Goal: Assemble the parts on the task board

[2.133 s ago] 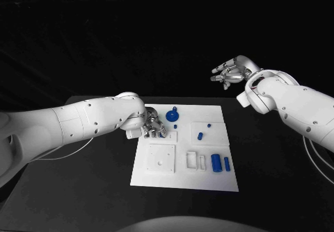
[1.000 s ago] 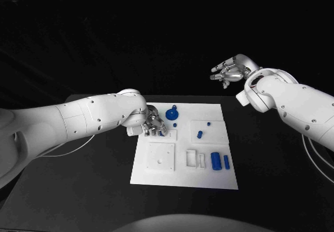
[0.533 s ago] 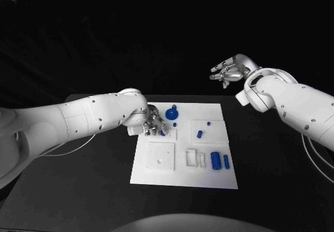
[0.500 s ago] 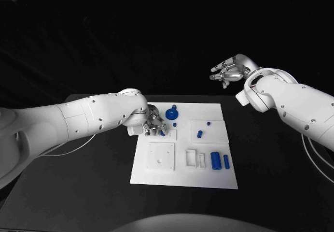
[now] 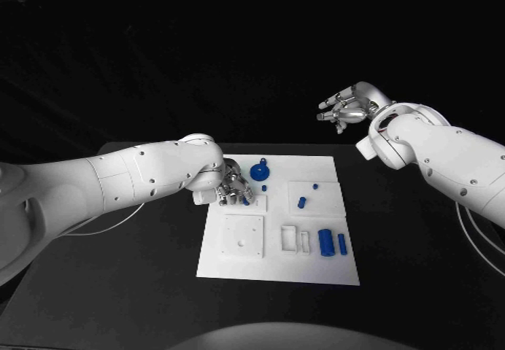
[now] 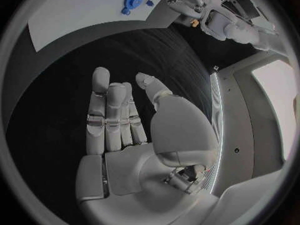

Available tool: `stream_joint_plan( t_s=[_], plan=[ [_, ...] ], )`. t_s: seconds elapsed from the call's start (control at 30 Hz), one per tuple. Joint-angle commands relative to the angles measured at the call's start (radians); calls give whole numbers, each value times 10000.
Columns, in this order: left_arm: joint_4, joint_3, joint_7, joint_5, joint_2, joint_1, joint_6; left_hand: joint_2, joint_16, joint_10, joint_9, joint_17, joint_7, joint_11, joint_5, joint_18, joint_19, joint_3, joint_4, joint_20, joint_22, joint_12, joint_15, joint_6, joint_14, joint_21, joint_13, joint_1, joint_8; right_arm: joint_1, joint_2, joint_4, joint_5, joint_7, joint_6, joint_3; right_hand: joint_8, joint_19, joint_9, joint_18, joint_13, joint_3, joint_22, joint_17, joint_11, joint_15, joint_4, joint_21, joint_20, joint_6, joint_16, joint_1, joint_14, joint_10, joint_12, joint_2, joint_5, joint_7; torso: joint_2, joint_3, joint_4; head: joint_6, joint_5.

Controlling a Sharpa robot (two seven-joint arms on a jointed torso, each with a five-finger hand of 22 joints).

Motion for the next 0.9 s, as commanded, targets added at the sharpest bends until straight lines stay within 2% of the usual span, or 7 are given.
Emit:
stream_joint_plan(
  t_s=[0.03, 0.13, 0.23, 0.43, 0.6, 0.8, 0.9],
  plan=[
    [25, -10, -8, -112, 47, -32, 77, 124, 15, 205, 181, -19, -1690, -303, 369, 127, -28, -981, 82, 65, 159, 68, -15, 2485, 45, 60, -29, 407, 6, -6, 6, 2, -76, 53, 140, 4, -32, 276, -8, 5, -15, 13, 8, -14, 13, 25, -19, -34, -37, -74, 1, -42, -66, -57, -19, 26, 41, -14, 2, -3, -4, -14, -12],
    [28, -11, 4, -169, 51, -36, 14, 118, 7, 205, 177, -29, -1694, -299, -78, 140, -28, -1365, 201, 82, 156, 65, -11, 2492, 46, 50, -41, 527, -4, -8, 5, 2, -77, 55, 137, 4, -33, 277, -8, 6, -17, 27, 9, -15, 11, 24, -28, -36, -38, -76, 0, -26, -67, -58, -21, 35, 44, -15, 2, -3, -4, -18, -17],
    [30, -11, 21, -343, 48, -41, -57, 134, 3, 205, 178, -35, -1700, -300, -776, 159, -21, -1721, 376, 100, 156, 69, -12, 2514, 46, 44, -48, 619, -4, -10, 3, 2, -78, 58, 134, 4, -33, 277, -8, 6, -17, 27, 9, -15, 11, 24, -28, -36, -38, -76, 0, -26, -67, -58, -21, 35, 44, -15, -1, -2, 2, -17, -23],
    [39, -11, 58, -758, 39, -52, -174, 97, 4, 205, 176, -33, -1705, -302, -943, 186, -7, -2141, 647, 123, 158, 72, -15, 2517, 48, 33, -58, 701, -8, -14, -1, 4, -78, 61, 135, 4, -33, 277, -9, 6, -16, 35, 13, -16, 13, 24, -19, -39, -38, -74, -1, -48, -66, -56, -20, 36, 49, -13, 2, -5, 4, -34, -33],
    [50, -11, 67, -879, 20, -58, -184, 77, -3, 205, 175, -41, -1703, -304, -955, 193, -9, -2208, 706, 131, 161, 71, -17, 2519, 44, 34, -61, 736, -9, -17, -6, 6, -78, 62, 140, 4, -33, 277, -9, 6, -16, 35, 13, -16, 13, 24, -19, -39, -38, -74, -1, -48, -66, -56, -20, 36, 49, -13, 2, -4, 5, -36, -44],
    [98, -10, 94, -925, -48, -67, -212, -50, -6, 205, 177, -46, -1704, -302, -1008, 203, -9, -2308, 708, 139, 157, 67, -17, 2515, 44, 28, -66, 766, -8, -26, -18, 8, -78, 66, 138, 4, -33, 277, -9, 6, -16, 35, 13, -16, 13, 24, -19, -39, -38, -74, -1, -48, -66, -56, -20, 36, 49, -13, 1, -7, 1, -32, -44],
    [136, -9, 121, -923, -89, -70, -242, -152, -9, 205, 174, -51, -1712, -304, -1038, 202, -7, -2437, 822, 134, 155, 65, -17, 2522, 45, 22, -70, 733, -11, -32, -22, 8, -78, 69, 139, 4, -33, 277, -9, 6, -16, 35, 13, -16, 13, 24, -19, -39, -38, -74, -1, -48, -66, -56, -20, 36, 49, -13, 2, -11, -2, -31, -49]
  ],
)
